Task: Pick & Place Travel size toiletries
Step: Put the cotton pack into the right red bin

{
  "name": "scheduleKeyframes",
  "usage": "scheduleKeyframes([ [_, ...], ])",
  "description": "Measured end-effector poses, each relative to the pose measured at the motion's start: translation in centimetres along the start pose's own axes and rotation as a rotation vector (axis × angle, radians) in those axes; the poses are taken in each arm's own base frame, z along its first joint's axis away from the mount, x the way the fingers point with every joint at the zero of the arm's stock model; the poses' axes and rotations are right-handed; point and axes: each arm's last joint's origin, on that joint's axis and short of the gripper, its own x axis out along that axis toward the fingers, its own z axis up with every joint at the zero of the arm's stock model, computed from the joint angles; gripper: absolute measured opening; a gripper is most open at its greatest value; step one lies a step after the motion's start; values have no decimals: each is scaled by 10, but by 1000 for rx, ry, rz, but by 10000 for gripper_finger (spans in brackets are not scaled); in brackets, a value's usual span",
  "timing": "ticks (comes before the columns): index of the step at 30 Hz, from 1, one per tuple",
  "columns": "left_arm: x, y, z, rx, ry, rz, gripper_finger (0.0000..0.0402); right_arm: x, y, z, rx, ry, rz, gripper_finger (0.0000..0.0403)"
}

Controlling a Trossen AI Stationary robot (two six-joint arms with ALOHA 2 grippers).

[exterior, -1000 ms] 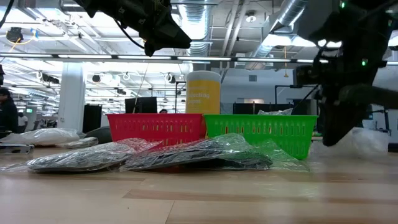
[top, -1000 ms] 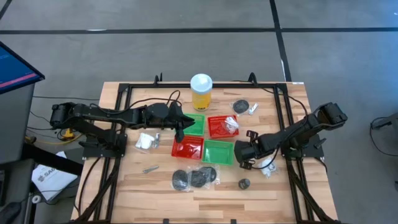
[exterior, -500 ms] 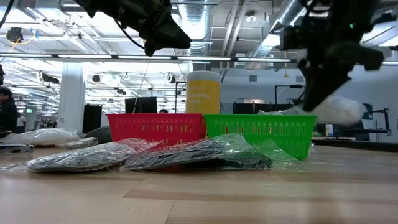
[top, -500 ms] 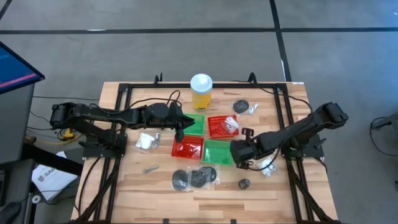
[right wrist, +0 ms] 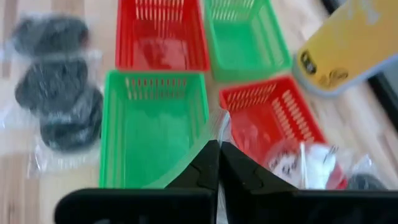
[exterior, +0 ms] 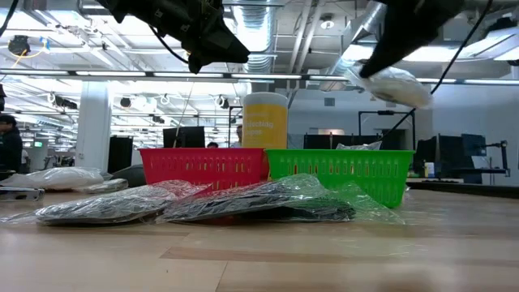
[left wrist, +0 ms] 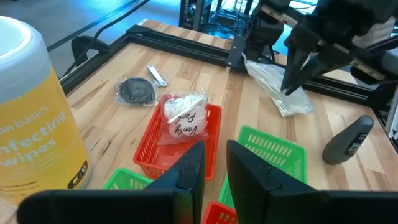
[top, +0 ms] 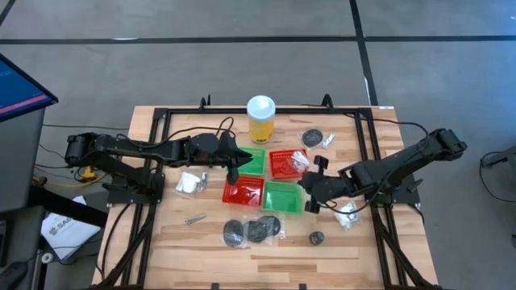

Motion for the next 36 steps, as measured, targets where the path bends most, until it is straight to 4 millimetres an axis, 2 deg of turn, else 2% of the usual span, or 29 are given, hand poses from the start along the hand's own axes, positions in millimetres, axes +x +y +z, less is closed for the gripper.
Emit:
scheduleKeyframes([
  [5,0,0,0,0,0,0,58,1,-6,10,10,-87,-60,0],
  [13,0,0,0,0,0,0,58,18,-18,15,53,-202,-91,0],
  [18,0,0,0,0,0,0,58,29,-27,17,73,-282,-41,0],
  [28,0,0,0,0,1,0,58,54,-56,11,152,-458,59,0],
  [36,0,0,0,0,0,0,58,64,-74,-1,206,-557,154,0],
])
